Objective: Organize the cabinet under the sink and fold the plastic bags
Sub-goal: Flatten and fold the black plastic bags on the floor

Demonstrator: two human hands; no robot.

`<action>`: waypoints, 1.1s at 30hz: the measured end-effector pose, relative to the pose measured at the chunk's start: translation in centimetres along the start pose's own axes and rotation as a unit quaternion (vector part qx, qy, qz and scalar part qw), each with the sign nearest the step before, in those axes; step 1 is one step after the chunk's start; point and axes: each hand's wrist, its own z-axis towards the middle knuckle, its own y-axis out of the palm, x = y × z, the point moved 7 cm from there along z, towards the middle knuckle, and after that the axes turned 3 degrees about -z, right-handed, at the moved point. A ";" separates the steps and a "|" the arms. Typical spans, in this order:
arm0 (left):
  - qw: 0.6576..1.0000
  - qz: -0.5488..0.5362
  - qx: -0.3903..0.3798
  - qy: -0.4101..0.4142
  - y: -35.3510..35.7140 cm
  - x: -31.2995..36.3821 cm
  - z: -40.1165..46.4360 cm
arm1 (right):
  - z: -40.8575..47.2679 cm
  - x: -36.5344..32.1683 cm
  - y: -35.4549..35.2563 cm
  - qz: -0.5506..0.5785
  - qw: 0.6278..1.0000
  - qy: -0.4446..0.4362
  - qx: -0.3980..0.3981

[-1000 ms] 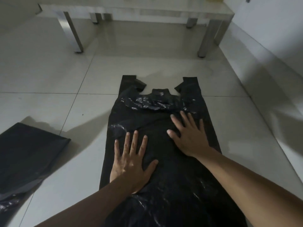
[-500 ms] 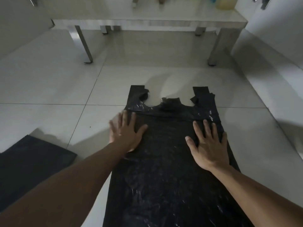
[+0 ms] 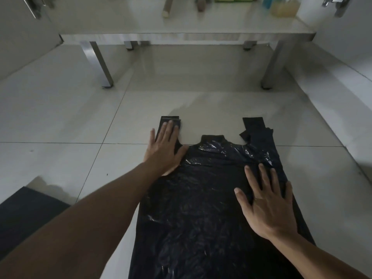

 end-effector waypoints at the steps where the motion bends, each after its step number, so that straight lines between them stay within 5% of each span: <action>1: 1.000 0.004 -0.015 0.021 0.1 0.3 0.8 | 0.1 0.0 0.0 0.000 1.000 0.000 0.001; 6: 0.992 -0.002 -0.112 -0.057 1.3 -2.1 3.7 | 0.1 0.1 0.1 0.000 1.000 0.002 0.005; 11: 0.989 -0.034 0.142 -0.018 -3.0 -0.2 3.9 | 0.1 0.1 0.0 0.001 1.000 0.005 0.004; 16: 0.997 -0.023 -0.044 -0.056 0.3 -0.9 5.3 | 0.3 0.0 0.0 0.004 1.000 0.001 0.004; 20: 0.995 -0.004 -0.067 -0.071 0.1 -0.8 4.8 | 0.2 0.1 0.0 0.002 1.000 0.002 0.003; 24: 0.994 -0.061 0.085 -0.033 -3.2 3.5 0.8 | 0.1 0.0 -0.2 0.008 1.000 -0.002 0.002; 29: 0.996 -0.005 -0.044 -0.079 1.4 3.6 -5.3 | 0.2 0.0 -0.1 0.020 1.000 0.000 -0.006; 33: 0.993 0.017 -0.050 -0.103 1.9 2.5 -5.2 | 0.3 -0.5 -0.6 0.037 0.998 0.003 -0.047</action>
